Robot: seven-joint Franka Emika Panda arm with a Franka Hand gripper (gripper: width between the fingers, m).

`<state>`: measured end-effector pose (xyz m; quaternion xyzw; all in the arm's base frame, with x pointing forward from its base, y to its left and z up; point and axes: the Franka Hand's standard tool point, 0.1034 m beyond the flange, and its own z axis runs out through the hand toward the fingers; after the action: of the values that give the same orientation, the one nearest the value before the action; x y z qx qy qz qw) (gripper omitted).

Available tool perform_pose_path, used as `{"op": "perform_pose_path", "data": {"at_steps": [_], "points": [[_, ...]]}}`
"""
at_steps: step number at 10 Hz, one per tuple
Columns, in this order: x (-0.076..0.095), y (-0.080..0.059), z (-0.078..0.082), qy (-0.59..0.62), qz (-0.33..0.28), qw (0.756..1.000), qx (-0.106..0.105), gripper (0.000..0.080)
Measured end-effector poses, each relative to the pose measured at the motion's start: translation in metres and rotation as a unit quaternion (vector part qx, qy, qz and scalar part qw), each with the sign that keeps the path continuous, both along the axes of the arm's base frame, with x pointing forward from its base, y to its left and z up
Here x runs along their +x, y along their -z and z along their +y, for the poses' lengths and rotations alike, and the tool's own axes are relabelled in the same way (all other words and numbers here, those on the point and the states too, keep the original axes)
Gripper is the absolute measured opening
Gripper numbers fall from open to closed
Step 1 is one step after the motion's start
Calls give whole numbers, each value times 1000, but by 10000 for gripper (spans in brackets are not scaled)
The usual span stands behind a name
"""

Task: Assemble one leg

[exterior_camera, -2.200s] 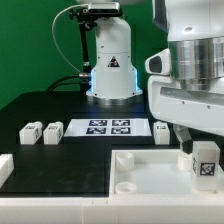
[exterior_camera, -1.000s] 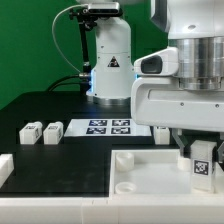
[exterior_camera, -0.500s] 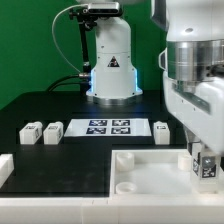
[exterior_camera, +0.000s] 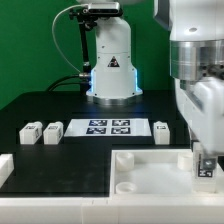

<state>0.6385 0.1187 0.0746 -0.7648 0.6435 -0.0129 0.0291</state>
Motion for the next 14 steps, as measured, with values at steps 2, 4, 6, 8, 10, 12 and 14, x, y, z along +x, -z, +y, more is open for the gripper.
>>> {"op": "perform_pose_path", "data": {"at_steps": [2,4,6,8,10,12,14], "points": [[-1,0,8,-198,-6,980,-16,620],[-1,1,5,-279,-8,960,-22,644],[0,0,2,-418,-9,908,-35,649],[6,-2,-8,-564,-19,824,-48,649],[7,-1,-10,-573,-23,817,-51,649],[7,-1,-11,-564,-23,824,-51,391],[6,-1,-9,-486,-23,872,-44,291]]}}
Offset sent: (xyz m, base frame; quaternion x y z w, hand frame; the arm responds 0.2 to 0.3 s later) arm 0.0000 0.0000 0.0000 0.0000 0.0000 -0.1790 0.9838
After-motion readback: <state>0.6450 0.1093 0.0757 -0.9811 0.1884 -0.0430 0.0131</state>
